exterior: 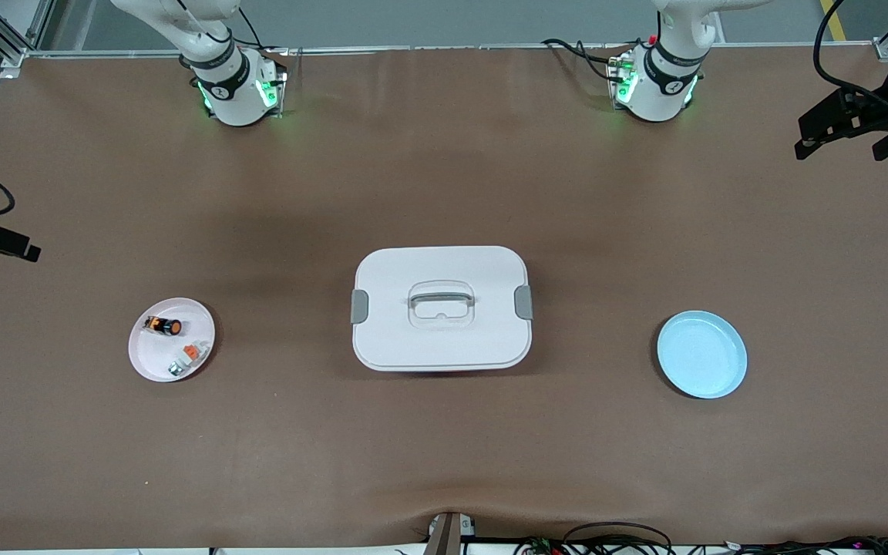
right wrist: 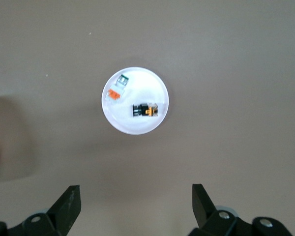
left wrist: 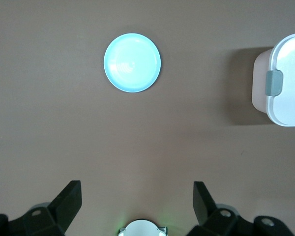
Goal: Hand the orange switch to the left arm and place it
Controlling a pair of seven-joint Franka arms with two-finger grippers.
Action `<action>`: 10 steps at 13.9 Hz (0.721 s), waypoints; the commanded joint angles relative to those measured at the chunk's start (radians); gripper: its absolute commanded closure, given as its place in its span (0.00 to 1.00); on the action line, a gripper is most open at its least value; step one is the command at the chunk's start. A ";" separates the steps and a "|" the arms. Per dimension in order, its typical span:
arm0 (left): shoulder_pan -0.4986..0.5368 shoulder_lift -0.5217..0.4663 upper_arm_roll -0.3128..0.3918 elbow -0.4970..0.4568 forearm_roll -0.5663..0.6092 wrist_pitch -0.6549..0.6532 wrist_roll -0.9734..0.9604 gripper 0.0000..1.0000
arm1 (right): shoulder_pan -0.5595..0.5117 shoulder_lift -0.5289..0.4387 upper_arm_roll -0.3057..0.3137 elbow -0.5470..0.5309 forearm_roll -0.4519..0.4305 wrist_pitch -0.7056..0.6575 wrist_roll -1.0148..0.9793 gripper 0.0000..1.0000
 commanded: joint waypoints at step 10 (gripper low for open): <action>-0.020 0.092 -0.018 0.024 0.078 0.169 0.014 0.00 | -0.030 0.147 0.008 -0.174 0.080 0.348 0.016 0.00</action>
